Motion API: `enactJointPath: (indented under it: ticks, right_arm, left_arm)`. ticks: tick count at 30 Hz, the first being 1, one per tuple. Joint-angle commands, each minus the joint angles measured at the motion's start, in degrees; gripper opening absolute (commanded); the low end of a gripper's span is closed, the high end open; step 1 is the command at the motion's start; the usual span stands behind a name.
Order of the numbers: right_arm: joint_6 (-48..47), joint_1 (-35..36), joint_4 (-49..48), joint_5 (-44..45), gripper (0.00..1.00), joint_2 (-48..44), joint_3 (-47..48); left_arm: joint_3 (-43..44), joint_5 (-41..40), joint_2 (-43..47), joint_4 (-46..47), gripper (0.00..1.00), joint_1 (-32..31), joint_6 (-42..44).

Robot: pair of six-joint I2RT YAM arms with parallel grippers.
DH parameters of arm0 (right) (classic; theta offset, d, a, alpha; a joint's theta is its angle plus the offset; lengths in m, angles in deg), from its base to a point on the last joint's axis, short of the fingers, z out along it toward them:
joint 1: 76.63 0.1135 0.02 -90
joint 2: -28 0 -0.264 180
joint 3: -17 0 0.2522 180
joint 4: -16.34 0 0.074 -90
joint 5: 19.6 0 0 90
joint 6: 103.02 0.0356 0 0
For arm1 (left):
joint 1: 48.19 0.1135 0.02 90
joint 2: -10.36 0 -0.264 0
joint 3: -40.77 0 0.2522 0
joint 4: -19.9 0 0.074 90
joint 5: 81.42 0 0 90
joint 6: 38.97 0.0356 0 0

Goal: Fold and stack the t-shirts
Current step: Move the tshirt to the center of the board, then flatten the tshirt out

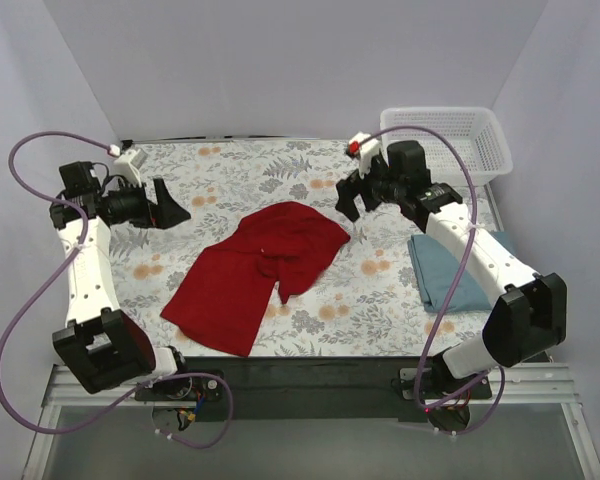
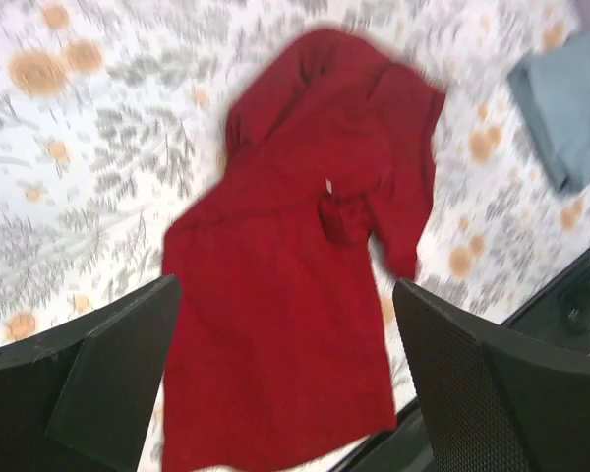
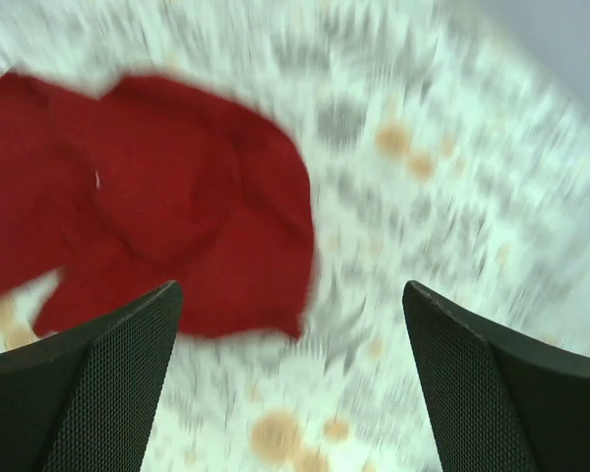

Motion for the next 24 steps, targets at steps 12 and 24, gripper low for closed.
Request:
enactJointPath:
  ticks: [12,24]
  right_arm:
    - [-12.6,8.5,17.3,-8.4,0.71,1.9,-10.1]
    - [-7.4,29.9,12.6,9.0,0.71,20.3,-3.1]
  left_arm:
    - [-21.5,-20.2,0.0,-8.5,0.67,-1.8,24.6]
    - [-28.5,-32.6,-4.7,-2.9,0.66,-2.7,17.5]
